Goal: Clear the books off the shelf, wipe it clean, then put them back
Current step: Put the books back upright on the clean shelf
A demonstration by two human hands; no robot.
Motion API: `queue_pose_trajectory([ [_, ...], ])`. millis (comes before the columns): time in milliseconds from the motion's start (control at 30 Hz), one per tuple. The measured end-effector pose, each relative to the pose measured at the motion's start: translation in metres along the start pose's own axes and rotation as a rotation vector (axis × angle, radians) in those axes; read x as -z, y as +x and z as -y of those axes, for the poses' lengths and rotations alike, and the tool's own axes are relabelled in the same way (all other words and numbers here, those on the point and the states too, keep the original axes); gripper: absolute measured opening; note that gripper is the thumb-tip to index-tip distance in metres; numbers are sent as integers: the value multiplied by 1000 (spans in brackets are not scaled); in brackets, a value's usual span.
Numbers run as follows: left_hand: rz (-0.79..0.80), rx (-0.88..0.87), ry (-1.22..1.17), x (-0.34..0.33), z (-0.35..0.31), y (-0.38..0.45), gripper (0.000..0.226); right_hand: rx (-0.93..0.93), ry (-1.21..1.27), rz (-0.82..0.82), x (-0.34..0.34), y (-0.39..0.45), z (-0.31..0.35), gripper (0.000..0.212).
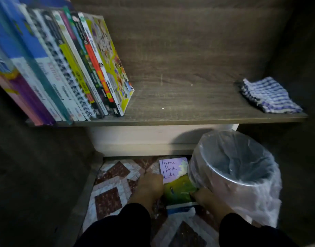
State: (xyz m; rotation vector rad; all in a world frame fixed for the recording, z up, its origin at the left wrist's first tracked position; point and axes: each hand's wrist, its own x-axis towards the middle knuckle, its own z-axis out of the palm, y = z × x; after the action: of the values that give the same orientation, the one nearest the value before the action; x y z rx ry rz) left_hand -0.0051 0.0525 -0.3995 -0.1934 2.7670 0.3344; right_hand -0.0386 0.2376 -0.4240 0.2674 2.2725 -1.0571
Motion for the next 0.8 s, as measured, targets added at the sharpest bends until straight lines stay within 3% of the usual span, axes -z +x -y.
queue_pose_trajectory([
  [133, 113, 92, -382, -16, -9, 21, 39, -10, 190, -21, -5, 16, -4, 35],
  [267, 180, 167, -818, -32, -17, 34, 36, -44, 365, 39, -13, 50, -19, 58],
  [367, 196, 289, -1129, -48, -16, 37, 26, -103, 437, 84, -12, 38, -10, 48],
  [400, 205, 359, -1174, -56, -14, 39, 28, -107, 427, 109, -11, 34, -6, 44],
  [500, 243, 450, -1225, -75, -2, 50, 63, -164, 403, 196, -8, 33, -2, 25],
  [567, 291, 492, -1279, -63, -1, 41, 51, -201, 417, 253, -10, 34, -1, 20],
  [667, 391, 551, -1433, -52, 8, 26, 16, -244, 465, 343, -17, 30, 1, 36],
  [733, 446, 547, -1566, -52, 16, 22, 15, -224, 527, 397, -21, 25, 4, 31],
  [800, 447, 533, -1567, -49, 24, 22, 28, -145, 540, 429, -23, 20, 10, 21],
])
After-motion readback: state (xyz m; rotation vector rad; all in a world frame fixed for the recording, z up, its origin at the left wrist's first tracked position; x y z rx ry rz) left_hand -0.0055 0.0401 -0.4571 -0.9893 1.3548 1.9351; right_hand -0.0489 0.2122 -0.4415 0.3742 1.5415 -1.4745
